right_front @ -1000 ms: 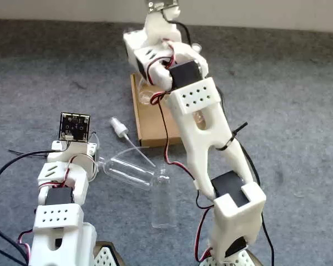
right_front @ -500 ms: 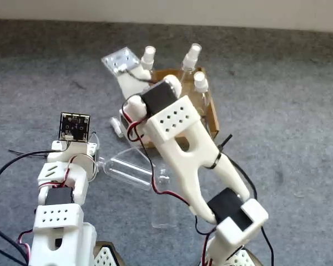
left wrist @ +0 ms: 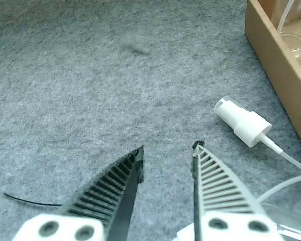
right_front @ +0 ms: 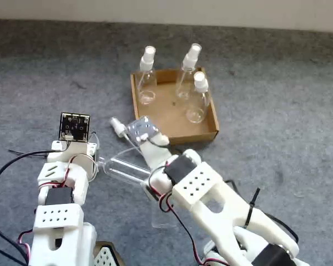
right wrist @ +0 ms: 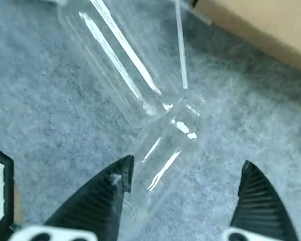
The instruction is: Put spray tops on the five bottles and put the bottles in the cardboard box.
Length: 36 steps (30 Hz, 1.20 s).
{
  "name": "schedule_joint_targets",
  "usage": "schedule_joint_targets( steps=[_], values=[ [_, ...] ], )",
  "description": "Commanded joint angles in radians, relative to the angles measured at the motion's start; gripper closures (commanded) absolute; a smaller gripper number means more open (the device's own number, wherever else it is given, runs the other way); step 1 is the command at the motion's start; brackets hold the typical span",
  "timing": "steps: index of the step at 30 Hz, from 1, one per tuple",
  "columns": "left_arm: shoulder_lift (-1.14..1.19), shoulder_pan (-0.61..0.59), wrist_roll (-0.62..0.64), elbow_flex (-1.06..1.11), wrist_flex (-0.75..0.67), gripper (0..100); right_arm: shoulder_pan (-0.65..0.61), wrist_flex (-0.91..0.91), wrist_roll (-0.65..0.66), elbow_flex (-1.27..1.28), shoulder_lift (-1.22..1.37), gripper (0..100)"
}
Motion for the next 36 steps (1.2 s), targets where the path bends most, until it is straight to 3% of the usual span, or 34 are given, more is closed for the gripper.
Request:
schedule_joint_targets(
  steps=[1, 8, 12, 17, 20, 25, 30, 33, 36],
  values=[
    [-0.004, -0.004, -0.002, -0.002, -0.025, 85, -0.030, -0.153, -0.009, 0.096, -0.044, 72.5],
    [-0.004, -0.004, 0.000, -0.002, -0.025, 85, -0.035, -0.208, -0.008, 0.199, -0.042, 72.8],
    [-0.004, -0.002, 0.000, 0.004, -0.025, 85, 0.039, -0.228, 0.000, 0.252, -0.042, 74.1],
    [-0.004, -0.002, 0.000, 0.008, -0.025, 85, 0.206, -0.225, 0.012, 0.268, -0.044, 90.9],
    [-0.004, -0.002, 0.000, 0.008, -0.025, 85, 0.308, -0.182, 0.146, 0.265, -0.053, 97.4],
    [-0.004, -0.002, 0.000, 0.008, -0.025, 85, 0.539, 0.088, 0.434, 0.148, -0.062, 98.2],
    [-0.004, -0.002, 0.002, 0.012, -0.023, 85, 0.857, 0.188, 0.674, -0.068, -0.051, 98.2],
    [-0.004, -0.002, 0.002, 0.012, -0.023, 85, 1.010, 0.185, 0.743, -0.197, 0.028, 98.2],
    [-0.004, -0.002, 0.002, 0.012, -0.021, 85, 1.063, 0.183, 0.763, -0.318, 0.214, 98.2]
  ],
)
